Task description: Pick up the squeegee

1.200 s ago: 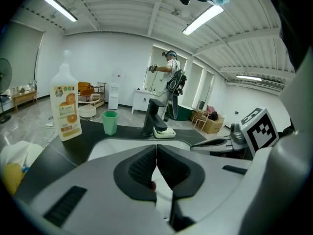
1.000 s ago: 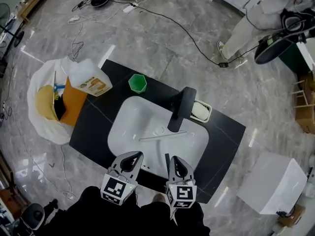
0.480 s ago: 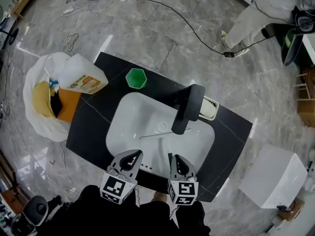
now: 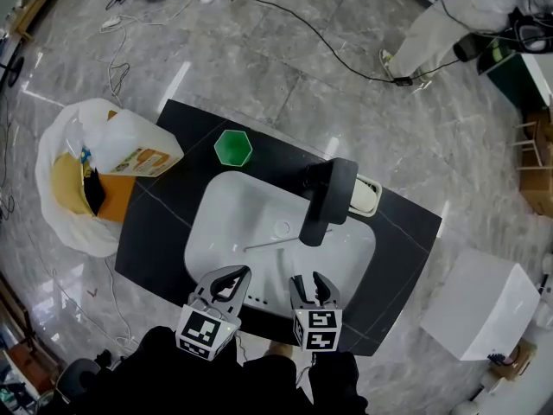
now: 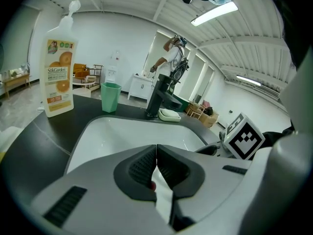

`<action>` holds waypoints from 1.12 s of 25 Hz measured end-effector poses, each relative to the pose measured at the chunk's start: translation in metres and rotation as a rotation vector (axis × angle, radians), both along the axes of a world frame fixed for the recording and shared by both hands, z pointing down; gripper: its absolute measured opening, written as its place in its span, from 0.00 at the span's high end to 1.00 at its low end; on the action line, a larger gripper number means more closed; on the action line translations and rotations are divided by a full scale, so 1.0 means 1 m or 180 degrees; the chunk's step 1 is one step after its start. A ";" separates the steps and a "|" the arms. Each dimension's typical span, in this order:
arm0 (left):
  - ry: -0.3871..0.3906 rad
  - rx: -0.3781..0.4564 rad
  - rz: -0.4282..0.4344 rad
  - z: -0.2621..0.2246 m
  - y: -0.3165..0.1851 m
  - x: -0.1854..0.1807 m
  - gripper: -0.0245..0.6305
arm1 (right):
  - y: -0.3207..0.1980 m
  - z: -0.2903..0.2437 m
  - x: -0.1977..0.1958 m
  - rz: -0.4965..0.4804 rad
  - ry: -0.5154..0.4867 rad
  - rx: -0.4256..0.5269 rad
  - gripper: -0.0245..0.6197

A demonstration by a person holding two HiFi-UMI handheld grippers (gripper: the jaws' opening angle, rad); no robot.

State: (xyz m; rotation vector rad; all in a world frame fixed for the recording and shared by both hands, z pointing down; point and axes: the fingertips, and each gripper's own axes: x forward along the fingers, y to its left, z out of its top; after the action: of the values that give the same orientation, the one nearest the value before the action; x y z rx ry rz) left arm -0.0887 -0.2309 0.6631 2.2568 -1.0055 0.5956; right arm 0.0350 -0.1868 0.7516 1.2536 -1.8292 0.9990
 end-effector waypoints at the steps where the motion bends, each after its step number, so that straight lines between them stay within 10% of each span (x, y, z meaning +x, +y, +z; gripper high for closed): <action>1: 0.0002 -0.0010 0.0012 0.001 -0.001 0.000 0.93 | 0.001 0.005 0.001 -0.0005 0.0023 -0.0052 0.57; 28: 0.0027 -0.0192 0.0164 0.031 -0.024 -0.003 0.93 | 0.011 0.051 -0.006 0.0007 0.0069 -0.0675 0.73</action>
State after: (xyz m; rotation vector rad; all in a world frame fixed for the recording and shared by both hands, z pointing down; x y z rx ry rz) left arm -0.0918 -0.2546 0.6943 2.2360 -0.9155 0.6296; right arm 0.0293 -0.1763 0.8030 1.1333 -1.6571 1.1435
